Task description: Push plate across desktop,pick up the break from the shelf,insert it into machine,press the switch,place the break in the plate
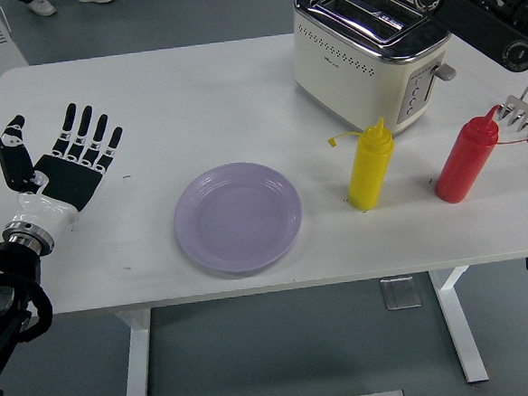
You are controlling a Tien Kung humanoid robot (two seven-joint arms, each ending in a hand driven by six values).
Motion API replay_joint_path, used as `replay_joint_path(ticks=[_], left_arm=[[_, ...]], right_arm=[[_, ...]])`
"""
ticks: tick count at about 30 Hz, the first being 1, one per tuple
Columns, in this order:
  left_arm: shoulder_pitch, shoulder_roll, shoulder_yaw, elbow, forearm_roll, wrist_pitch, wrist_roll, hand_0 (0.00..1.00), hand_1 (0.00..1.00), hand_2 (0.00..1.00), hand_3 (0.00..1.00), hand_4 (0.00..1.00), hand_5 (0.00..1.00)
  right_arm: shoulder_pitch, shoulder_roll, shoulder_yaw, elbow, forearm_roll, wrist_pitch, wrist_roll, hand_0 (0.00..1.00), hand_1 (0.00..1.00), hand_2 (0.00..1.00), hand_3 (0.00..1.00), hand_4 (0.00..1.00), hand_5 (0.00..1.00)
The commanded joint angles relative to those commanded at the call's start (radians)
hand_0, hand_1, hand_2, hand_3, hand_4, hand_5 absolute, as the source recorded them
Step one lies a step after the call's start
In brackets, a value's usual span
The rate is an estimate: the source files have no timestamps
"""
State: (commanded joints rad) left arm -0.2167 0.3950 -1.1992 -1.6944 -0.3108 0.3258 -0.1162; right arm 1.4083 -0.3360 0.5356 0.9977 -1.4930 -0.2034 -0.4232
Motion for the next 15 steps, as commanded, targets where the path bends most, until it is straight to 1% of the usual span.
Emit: replay_joint_path(ticks=[4, 11, 15], left_arm=[[0.002, -0.001, -0.001, 0.0, 0.0, 0.0, 0.0, 0.808, 0.74, 0.724, 0.742, 0.706, 0.998], [0.003, -0.002, -0.004, 0.002, 0.0, -0.001, 0.0, 0.809, 0.74, 0.725, 0.742, 0.707, 0.998], [0.004, -0.003, -0.005, 0.003, 0.001, -0.001, 0.0, 0.808, 0.74, 0.724, 0.742, 0.707, 0.998]], right_arm=[[-0.002, -0.023, 0.022, 0.066, 0.023, 0.001, -0.014, 0.34, 0.437, 0.465, 0.443, 0.32, 0.002], [-0.017, -0.055, 0.027, 0.206, 0.13, 0.021, -0.051, 0.337, 0.433, 0.463, 0.444, 0.325, 0.002], [-0.028, -0.071, 0.018, 0.292, 0.212, 0.038, -0.076, 0.325, 0.43, 0.46, 0.444, 0.337, 0.002]])
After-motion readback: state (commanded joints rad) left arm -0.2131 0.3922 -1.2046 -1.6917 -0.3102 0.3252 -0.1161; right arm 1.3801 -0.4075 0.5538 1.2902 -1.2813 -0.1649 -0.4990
